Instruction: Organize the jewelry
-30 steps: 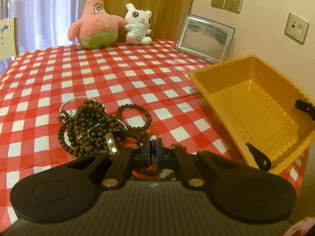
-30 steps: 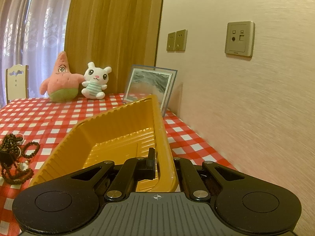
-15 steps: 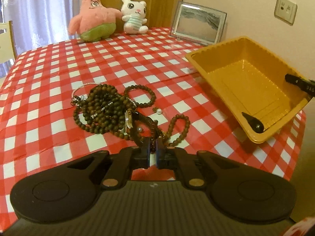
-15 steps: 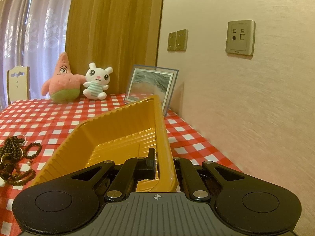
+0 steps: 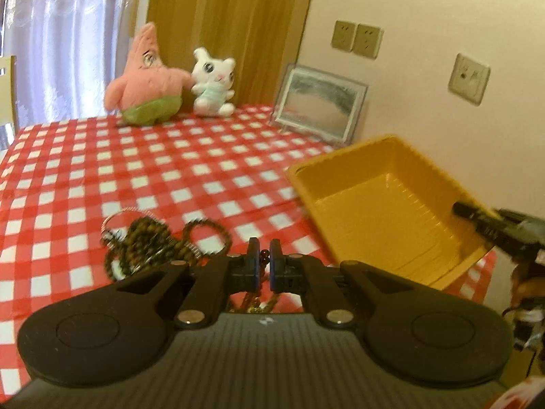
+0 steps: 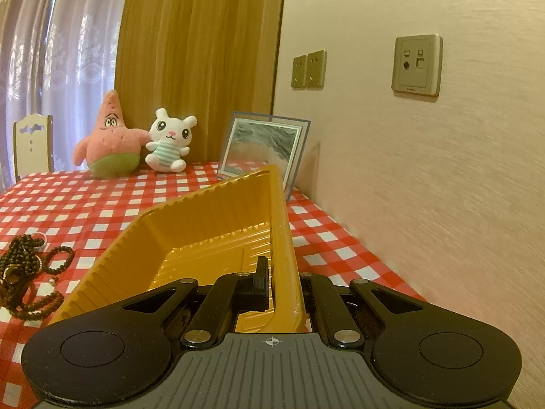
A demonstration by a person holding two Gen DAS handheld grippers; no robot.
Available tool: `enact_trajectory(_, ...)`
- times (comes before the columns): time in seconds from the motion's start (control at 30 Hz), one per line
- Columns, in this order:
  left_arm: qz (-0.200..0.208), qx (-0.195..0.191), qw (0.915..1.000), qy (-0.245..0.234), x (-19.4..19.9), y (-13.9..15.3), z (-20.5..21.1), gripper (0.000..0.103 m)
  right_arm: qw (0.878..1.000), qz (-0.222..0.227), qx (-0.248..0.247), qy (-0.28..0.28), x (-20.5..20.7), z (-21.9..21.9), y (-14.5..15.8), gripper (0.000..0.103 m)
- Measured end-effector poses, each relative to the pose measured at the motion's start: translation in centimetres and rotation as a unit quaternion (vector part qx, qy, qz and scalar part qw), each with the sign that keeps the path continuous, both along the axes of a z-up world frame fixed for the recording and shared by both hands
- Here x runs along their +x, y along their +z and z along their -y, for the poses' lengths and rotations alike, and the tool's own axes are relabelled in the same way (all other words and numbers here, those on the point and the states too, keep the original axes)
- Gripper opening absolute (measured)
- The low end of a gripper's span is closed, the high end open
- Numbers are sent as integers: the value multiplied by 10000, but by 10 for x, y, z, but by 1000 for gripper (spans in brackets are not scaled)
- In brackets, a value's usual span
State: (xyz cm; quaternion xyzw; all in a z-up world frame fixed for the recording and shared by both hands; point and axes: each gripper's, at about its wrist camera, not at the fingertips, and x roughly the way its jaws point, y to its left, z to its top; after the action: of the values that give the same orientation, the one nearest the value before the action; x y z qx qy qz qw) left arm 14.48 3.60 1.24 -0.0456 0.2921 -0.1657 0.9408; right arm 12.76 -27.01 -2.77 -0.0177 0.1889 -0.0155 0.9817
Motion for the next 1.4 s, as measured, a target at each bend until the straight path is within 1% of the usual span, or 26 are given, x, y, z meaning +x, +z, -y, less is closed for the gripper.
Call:
enact_trajectory(0.1, 77, -144, 9998, -128, 1, 7, 10, 4, 10000, 8, 12, 6, -1, 0, 1, 5)
enact_trajectory(0.23, 106, -440, 9983, -354, 7, 13, 30, 4, 10000, 15, 21, 11, -1, 1, 1, 5)
enact_trajectory(0.4, -87, -915, 9925, -805, 25, 11, 64, 4, 10000, 8, 32, 5, -1, 0, 1, 5)
enact_trajectory(0.5, -213, -1026, 9891, -1030, 30, 7, 86, 4, 10000, 2, 42, 4, -1, 1, 2, 5)
enact_trajectory(0.6, -429, -1047, 9872, -1119, 38, -3, 104, 4, 10000, -5, 46, 2, -1, 1, 1, 5)
enact_trajectory(0.77, -951, -959, 9858, -1001, 51, -27, 122, 5, 10000, -46, 70, -12, 0, 2, -1, 5)
enact_trajectory(0.8, -1023, -967, 9851, -985, 51, -31, 121, 4, 10000, -53, 78, -15, 0, 3, -1, 5)
enact_trajectory(0.9, -1140, -978, 9843, -927, 50, -37, 122, 8, 9999, -70, 87, -19, 0, 3, -2, 5)
enact_trajectory(0.93, -1123, -996, 9841, -954, 49, -37, 121, 9, 9999, -73, 94, -22, 0, 3, -2, 5)
enact_trajectory(1.0, -1026, -1030, 9849, -942, 43, -33, 116, 18, 9999, -85, 99, -24, 2, 4, -2, 5)
enact_trajectory(1.17, -708, -1061, 9894, -687, 27, -22, 95, 21, 9999, -101, 120, -31, 3, 5, -2, 5)
enact_trajectory(1.23, -590, -965, 9924, -494, 20, -19, 82, 23, 9999, -101, 125, -31, 4, 5, -2, 5)
enact_trajectory(1.3, -514, -776, 9954, -241, 13, -19, 68, 23, 9999, -106, 129, -36, 4, 6, -2, 5)
enact_trajectory(1.4, -535, -484, 9972, 189, 3, -23, 46, 23, 9998, -106, 137, -66, 4, 7, -3, 5)
